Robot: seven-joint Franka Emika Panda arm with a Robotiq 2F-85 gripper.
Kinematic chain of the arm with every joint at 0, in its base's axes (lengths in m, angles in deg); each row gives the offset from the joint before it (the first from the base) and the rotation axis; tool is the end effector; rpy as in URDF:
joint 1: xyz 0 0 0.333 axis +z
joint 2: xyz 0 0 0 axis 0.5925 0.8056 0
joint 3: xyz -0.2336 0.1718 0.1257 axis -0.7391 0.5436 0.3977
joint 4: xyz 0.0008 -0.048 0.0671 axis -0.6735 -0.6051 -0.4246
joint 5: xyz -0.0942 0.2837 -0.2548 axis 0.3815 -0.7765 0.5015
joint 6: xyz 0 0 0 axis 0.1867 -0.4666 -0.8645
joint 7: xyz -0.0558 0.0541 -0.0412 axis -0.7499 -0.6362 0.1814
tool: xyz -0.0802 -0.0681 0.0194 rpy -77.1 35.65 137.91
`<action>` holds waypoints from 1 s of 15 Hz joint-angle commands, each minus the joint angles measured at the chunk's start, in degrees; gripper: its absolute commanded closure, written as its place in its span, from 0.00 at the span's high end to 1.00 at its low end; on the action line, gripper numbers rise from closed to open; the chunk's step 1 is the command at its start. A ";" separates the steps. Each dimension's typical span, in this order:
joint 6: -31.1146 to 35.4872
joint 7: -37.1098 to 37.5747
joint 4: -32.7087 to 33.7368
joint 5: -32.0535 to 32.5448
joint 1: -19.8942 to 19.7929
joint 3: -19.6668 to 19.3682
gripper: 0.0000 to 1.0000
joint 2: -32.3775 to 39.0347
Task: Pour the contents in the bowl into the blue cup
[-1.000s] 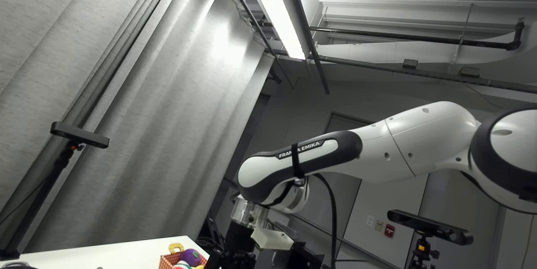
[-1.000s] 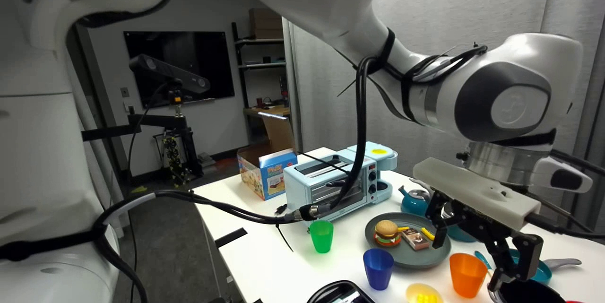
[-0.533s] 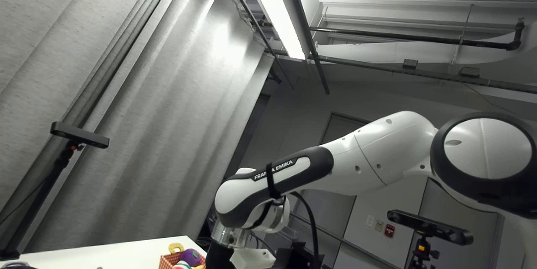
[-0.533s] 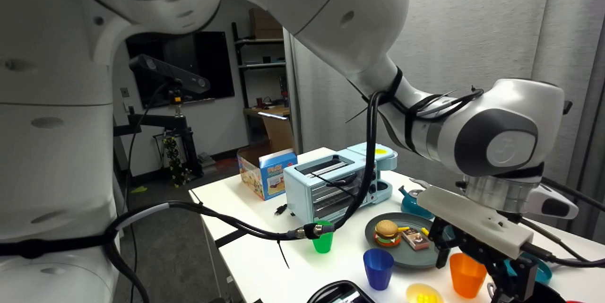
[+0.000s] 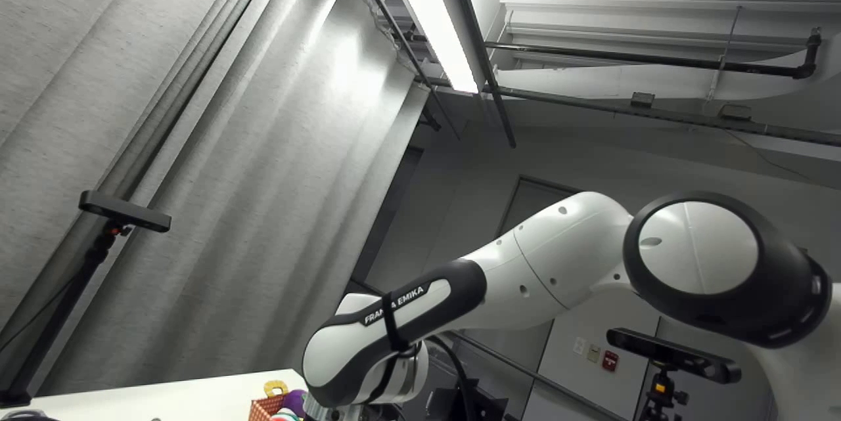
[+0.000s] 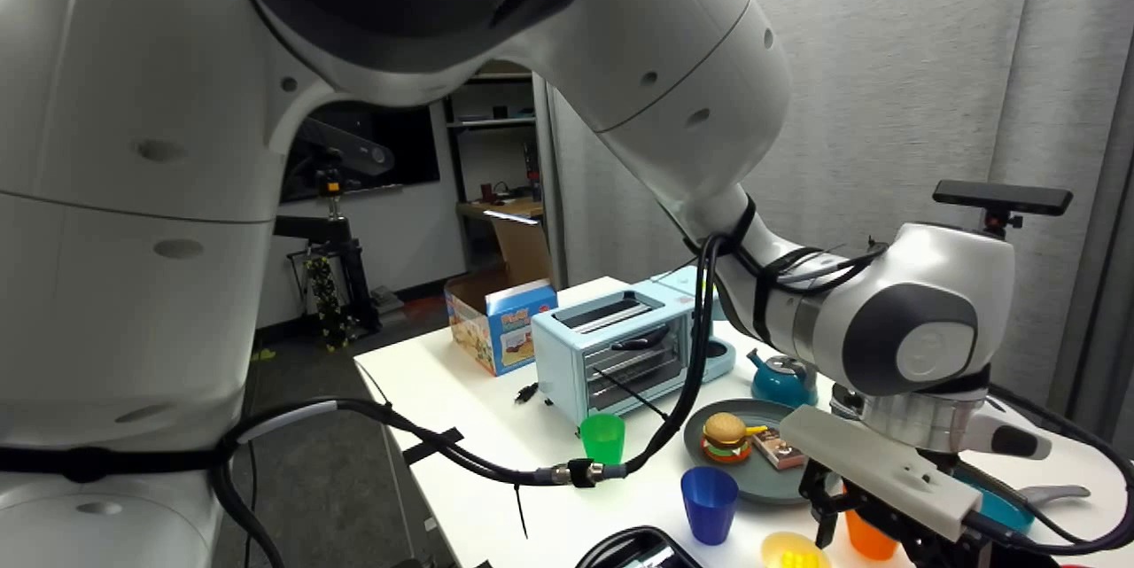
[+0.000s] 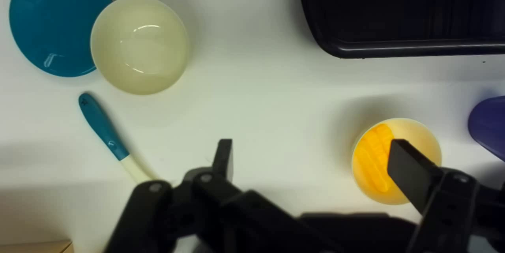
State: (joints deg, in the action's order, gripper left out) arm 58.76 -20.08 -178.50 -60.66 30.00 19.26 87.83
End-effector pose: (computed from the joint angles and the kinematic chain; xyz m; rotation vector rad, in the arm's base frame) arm 0.5542 -0.1432 0.2392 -3.1220 0.1011 0.2337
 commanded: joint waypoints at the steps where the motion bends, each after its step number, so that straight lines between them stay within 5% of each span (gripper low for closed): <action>1: 1.44 1.58 2.26 2.69 -0.81 0.69 1.00 3.73; 15: 2.45 1.72 6.32 5.33 0.99 3.40 1.00 9.96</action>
State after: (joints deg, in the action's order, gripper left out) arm 60.64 -20.06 -174.86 -57.43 30.93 22.34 96.10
